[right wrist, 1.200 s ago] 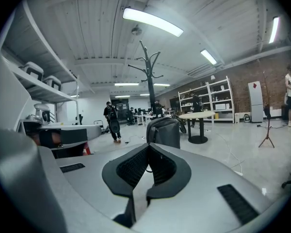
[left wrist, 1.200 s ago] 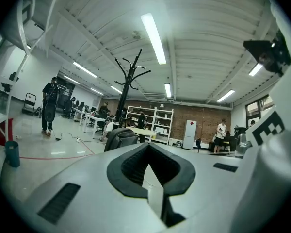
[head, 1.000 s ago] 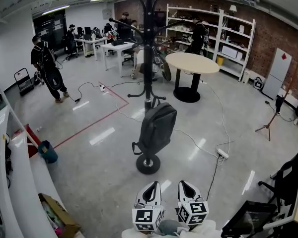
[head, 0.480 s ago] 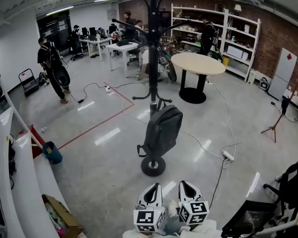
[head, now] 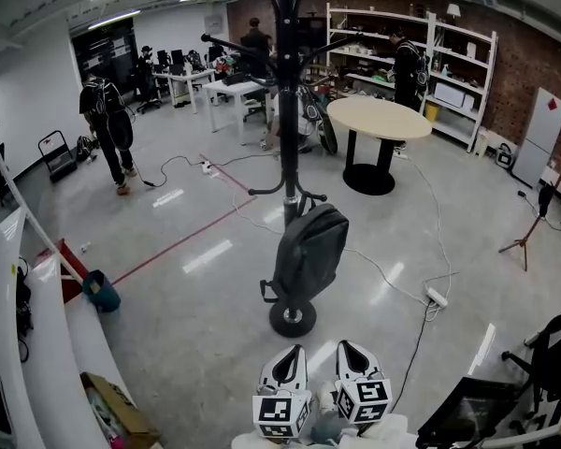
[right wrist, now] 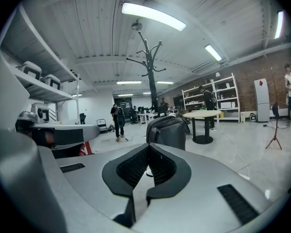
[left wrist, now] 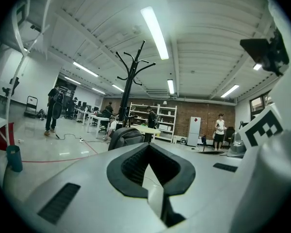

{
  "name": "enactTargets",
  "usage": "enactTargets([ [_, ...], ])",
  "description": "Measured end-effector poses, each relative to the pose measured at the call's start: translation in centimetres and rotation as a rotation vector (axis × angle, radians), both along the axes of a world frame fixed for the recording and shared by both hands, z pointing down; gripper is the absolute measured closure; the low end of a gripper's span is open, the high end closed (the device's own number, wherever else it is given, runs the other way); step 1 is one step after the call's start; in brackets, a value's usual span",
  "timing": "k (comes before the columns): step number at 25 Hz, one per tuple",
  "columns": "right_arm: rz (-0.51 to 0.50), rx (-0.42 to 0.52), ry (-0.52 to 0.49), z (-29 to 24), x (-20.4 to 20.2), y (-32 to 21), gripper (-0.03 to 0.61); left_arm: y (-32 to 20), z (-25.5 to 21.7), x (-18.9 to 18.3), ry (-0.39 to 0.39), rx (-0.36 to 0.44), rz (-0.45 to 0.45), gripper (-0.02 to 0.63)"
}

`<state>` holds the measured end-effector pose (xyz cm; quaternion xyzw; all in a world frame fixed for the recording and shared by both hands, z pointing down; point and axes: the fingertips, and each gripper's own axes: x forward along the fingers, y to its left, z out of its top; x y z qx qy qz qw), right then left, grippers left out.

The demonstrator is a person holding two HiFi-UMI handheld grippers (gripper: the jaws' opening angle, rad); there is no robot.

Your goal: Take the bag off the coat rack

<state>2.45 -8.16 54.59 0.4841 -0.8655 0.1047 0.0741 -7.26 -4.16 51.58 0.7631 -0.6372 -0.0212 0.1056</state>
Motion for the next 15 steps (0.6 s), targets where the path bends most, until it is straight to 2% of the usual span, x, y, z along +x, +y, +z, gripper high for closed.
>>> enactTargets([
  [15,-0.035,-0.009,-0.005,0.0,-0.1,-7.7,0.566,-7.4,-0.2,-0.4,-0.016,-0.014,-0.047,0.614],
])
